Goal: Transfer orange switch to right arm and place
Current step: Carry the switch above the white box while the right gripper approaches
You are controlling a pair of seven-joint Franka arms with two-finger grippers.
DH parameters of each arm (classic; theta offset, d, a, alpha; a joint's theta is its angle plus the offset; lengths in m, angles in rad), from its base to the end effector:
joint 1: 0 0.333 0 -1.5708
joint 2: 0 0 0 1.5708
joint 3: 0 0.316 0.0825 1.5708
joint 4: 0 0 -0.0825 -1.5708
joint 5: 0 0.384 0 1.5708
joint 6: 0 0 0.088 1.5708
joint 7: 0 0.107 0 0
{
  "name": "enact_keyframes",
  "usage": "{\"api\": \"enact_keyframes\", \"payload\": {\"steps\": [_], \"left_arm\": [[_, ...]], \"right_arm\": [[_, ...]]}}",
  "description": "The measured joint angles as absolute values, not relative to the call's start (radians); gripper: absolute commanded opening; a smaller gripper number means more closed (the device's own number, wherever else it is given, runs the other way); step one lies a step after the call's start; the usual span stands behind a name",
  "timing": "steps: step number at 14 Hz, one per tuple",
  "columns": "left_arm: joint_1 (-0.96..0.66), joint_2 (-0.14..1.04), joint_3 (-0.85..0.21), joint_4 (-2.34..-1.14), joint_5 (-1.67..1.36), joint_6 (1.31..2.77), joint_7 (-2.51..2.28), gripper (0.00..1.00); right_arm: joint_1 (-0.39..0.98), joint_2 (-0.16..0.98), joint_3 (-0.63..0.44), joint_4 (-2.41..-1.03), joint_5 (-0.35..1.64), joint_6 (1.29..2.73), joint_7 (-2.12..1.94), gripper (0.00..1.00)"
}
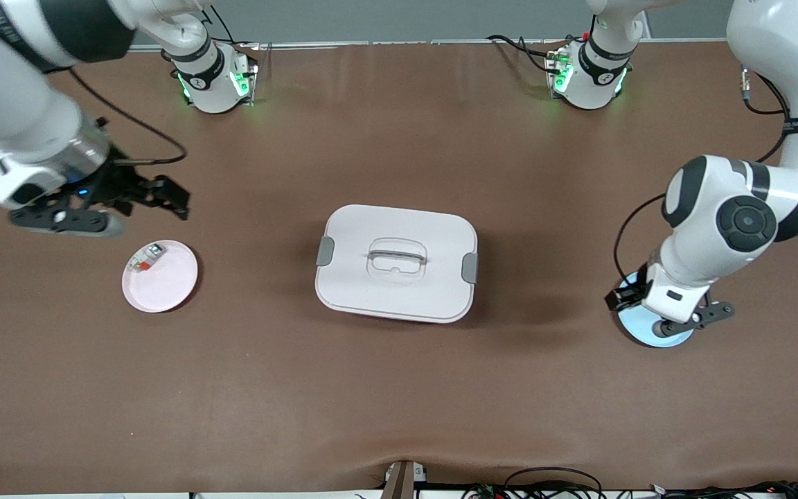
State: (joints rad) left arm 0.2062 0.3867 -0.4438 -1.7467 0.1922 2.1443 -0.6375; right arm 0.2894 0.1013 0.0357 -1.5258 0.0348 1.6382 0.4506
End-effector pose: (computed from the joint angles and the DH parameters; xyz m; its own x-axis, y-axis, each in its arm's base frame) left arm 0.6418 -0.1205 0.3747 0.9441 0.3266 0.0448 0.3256 -0.9451 0.0284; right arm 0.5595 0.1912 0.5939 0.9918 -0.1274 -0.0067 -0.1275 -0.9911 -0.0394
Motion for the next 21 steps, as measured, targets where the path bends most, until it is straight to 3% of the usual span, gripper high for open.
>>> {"api": "enact_keyframes", "payload": {"steps": [4, 11, 14, 18, 21], "left_arm": [[0.207, 0.327, -0.562, -1.713, 0.116, 2.051, -0.799, 0.00], [0.196, 0.309, -0.738, -1.613, -0.106, 1.997, -1.191, 0.00], [0.159, 0.314, -0.753, -1.612, -0.241, 2.000, -1.299, 0.00], [0.095, 0.363, -0.754, -1.583, -0.343, 2.017, -1.445, 0.00], [0.047, 0.429, -0.754, -1.537, -0.346, 2.041, -1.533, 0.00]], "right_arm": [[0.410, 0.095, 0.039, -1.548, 0.114, 1.730, 0.568, 1.00], [0.519, 0.011, 0.039, -1.884, 0.294, 2.225, 0.662, 1.00], [0.547, -0.007, 0.039, -1.960, 0.419, 2.346, 0.689, 1.00], [0.567, -0.009, 0.038, -1.964, 0.615, 2.446, 0.706, 1.00], [0.588, -0.008, 0.038, -1.965, 0.648, 2.481, 0.725, 1.00]]}}
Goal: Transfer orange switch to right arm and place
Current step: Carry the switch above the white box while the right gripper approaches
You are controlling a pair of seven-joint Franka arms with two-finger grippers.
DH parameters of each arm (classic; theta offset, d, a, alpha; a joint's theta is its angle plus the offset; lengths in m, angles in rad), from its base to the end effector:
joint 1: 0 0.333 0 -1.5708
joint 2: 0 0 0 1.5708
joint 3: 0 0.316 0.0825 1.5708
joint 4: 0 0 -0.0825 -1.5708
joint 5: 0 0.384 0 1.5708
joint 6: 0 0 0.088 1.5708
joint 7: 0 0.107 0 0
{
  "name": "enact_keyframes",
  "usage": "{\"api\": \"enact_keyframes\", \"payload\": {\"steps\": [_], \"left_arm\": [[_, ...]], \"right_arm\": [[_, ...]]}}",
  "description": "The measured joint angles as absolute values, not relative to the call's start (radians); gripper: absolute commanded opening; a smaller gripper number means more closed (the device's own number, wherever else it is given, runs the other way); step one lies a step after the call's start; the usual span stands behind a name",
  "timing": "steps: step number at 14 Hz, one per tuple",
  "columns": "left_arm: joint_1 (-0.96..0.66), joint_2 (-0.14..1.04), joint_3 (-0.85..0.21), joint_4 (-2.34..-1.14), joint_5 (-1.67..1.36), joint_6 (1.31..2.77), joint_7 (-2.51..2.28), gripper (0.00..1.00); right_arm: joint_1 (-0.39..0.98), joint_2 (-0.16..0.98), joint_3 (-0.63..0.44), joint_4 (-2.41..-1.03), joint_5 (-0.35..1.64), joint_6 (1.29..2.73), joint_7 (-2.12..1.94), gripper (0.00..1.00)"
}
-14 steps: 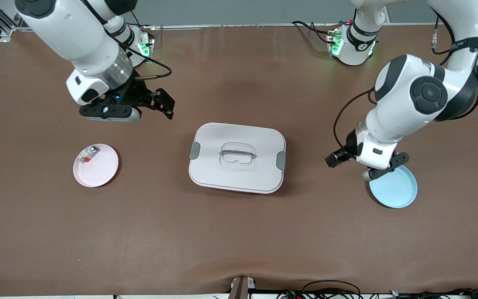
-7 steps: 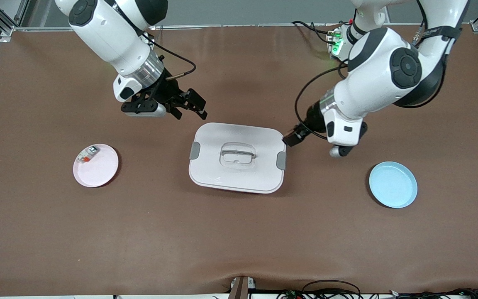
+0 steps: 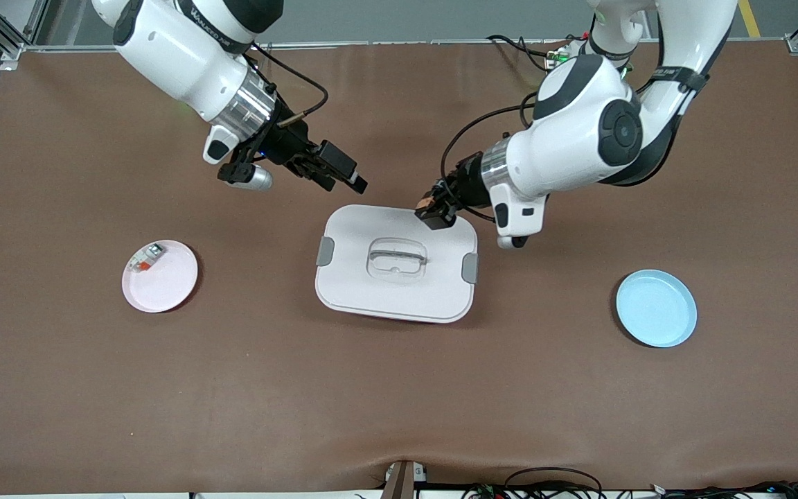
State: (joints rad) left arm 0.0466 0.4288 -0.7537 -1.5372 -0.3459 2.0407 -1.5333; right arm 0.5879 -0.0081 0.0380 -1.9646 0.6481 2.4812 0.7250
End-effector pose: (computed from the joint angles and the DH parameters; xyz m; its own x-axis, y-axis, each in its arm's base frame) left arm 0.5510 -0.3937 0.4893 0.4531 0.6813 -0.5750 0.8719 -0.4731 0.1266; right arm 0.4845 0.3475 0.5324 0.8852 -0.4528 -0.1067 -0.4060 -0.6400 -0.6524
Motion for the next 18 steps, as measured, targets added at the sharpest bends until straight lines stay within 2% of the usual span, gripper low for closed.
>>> {"api": "enact_keyframes", "payload": {"steps": [4, 18], "left_arm": [[0.026, 0.478, -0.753, -1.486, -0.346, 2.059, -1.577, 0.00], [-0.018, 0.504, -0.753, -1.480, -0.429, 2.101, -1.614, 0.00]], "right_arm": [[0.616, 0.012, 0.038, -1.962, 0.648, 2.504, 0.758, 1.00], [0.632, 0.174, 0.036, -1.798, 0.640, 2.504, 0.734, 1.00]]}}
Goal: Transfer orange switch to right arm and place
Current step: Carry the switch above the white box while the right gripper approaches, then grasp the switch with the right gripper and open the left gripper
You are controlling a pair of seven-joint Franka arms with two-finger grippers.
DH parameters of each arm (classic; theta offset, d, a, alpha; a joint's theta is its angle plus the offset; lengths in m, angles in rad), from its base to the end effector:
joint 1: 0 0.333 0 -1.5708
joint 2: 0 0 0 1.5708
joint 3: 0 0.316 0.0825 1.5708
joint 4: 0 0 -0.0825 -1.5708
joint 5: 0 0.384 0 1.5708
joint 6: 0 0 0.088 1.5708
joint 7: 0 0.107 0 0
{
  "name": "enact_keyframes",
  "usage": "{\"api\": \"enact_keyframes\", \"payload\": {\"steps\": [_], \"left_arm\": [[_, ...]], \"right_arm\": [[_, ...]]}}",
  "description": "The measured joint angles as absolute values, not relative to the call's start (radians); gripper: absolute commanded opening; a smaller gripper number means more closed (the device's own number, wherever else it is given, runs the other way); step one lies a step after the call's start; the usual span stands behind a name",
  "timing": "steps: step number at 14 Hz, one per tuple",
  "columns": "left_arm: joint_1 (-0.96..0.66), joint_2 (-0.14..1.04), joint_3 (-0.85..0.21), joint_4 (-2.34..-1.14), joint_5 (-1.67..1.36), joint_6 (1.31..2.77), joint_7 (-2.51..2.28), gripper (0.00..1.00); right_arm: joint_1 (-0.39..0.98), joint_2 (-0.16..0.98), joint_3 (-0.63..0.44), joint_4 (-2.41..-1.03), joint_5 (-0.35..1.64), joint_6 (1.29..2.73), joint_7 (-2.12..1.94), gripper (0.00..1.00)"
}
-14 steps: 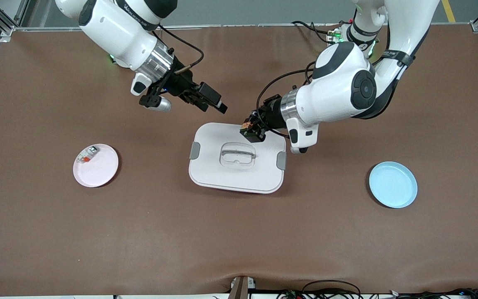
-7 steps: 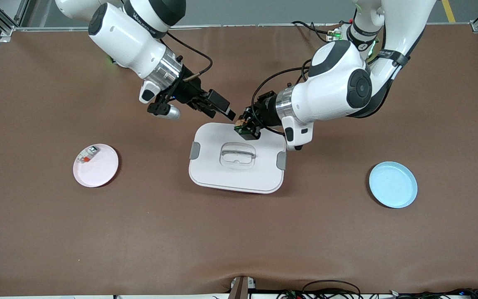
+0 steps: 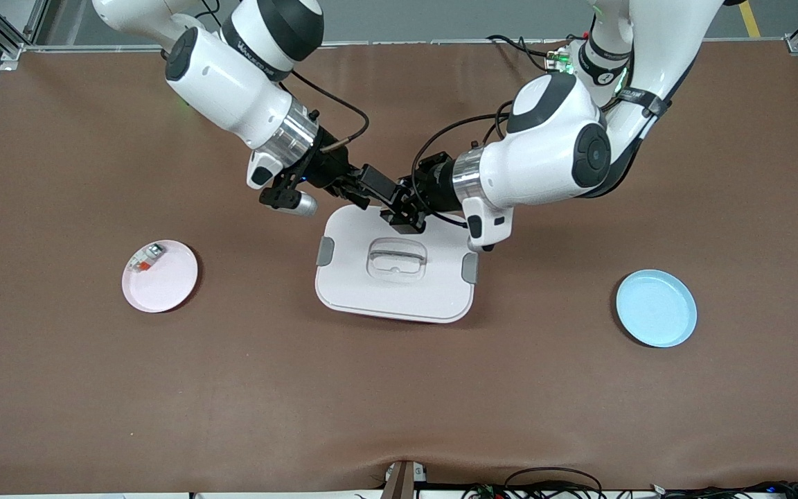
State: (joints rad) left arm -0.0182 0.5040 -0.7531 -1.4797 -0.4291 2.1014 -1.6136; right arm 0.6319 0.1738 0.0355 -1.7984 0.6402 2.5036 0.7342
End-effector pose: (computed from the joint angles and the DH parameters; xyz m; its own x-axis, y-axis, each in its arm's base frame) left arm 0.5518 -0.4287 0.4831 0.3414 0.6482 -0.6807 0.9152 -0.3943 0.0835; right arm 0.5149 0.3986 0.5070 0.8961 -0.4310 -0.1064 -0.3903 -0.6507 -0.6514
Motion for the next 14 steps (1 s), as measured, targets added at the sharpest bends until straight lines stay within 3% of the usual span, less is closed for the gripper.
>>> {"api": "enact_keyframes", "payload": {"steps": [5, 9, 14], "left_arm": [[-0.019, 0.517, -0.750, -1.480, -0.429, 2.113, -1.614, 0.00], [-0.021, 0.518, -0.751, -1.475, -0.429, 2.119, -1.614, 0.00], [-0.025, 0.518, -0.751, -1.475, -0.429, 2.120, -1.614, 0.00]], "right_arm": [[0.656, 0.191, 0.036, -1.794, 0.588, 2.483, 0.730, 1.00], [0.657, 0.194, 0.024, -1.791, 0.576, 2.370, 0.663, 1.00], [0.657, 0.193, 0.020, -1.788, 0.576, 2.380, 0.656, 1.00]]}}
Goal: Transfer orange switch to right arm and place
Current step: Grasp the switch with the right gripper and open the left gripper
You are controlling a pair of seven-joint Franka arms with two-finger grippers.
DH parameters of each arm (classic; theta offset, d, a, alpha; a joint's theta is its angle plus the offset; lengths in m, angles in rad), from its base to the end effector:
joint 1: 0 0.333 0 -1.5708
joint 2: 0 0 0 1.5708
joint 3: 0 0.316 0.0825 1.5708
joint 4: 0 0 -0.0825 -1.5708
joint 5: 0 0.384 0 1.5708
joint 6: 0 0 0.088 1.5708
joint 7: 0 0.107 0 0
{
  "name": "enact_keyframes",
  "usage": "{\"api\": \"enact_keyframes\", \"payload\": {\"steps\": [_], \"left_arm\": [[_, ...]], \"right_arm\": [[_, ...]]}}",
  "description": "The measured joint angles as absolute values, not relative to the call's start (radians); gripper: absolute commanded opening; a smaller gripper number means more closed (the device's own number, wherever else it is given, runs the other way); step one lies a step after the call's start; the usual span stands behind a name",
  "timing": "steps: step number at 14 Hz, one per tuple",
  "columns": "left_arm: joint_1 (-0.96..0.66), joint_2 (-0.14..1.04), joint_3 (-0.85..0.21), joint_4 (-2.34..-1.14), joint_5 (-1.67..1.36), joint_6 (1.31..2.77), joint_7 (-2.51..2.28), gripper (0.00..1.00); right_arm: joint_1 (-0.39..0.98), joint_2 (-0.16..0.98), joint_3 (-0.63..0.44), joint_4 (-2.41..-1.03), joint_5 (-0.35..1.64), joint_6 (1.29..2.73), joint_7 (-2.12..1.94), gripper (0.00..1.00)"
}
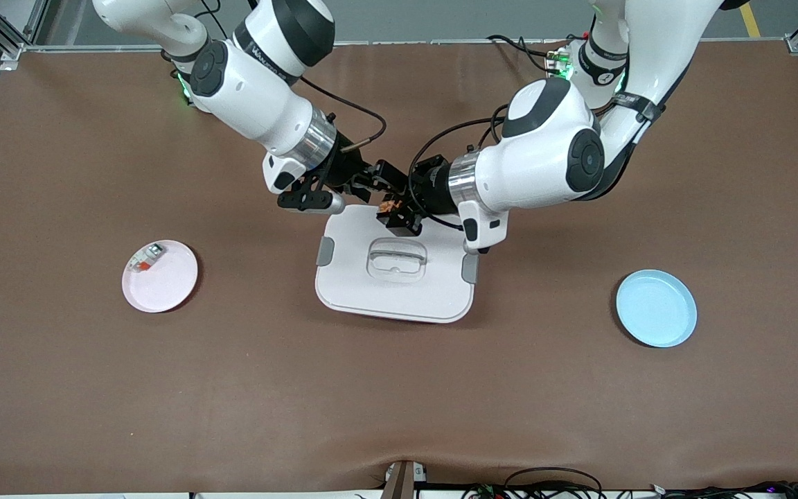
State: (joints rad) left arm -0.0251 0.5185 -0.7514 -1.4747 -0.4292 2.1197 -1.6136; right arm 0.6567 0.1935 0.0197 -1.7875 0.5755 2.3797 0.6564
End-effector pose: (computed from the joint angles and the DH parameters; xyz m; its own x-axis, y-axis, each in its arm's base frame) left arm 0.5547 -0.4314 0.4784 0.3361 0.6451 -0.6862 0.9185 -0.3855 0.0875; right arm 0.5040 0.4106 0.4869 0.9528 -0.2916 -0.0848 -0.2866 -0.7710 -0.5687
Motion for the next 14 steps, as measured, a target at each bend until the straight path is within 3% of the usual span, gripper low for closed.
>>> {"api": "enact_keyframes", "payload": {"steps": [4, 5, 9, 13, 14], "left_arm": [[-0.027, 0.518, -0.751, -1.474, -0.429, 2.120, -1.614, 0.00], [-0.027, 0.518, -0.752, -1.474, -0.429, 2.120, -1.614, 0.00], [-0.029, 0.518, -0.753, -1.469, -0.429, 2.120, -1.626, 0.00], [-0.033, 0.519, -0.753, -1.470, -0.428, 2.120, -1.630, 0.00], [-0.033, 0.519, -0.753, -1.470, -0.428, 2.120, -1.630, 0.00]], "right_arm": [[0.657, 0.194, 0.019, -1.787, 0.576, 2.418, 0.657, 1.00], [0.657, 0.194, 0.018, -1.787, 0.576, 2.420, 0.657, 0.94], [0.657, 0.194, 0.018, -1.787, 0.576, 2.420, 0.657, 0.56], [0.657, 0.193, 0.022, -1.771, 0.581, 2.420, 0.656, 0.00], [0.657, 0.193, 0.021, -1.771, 0.581, 2.419, 0.654, 0.00]]}}
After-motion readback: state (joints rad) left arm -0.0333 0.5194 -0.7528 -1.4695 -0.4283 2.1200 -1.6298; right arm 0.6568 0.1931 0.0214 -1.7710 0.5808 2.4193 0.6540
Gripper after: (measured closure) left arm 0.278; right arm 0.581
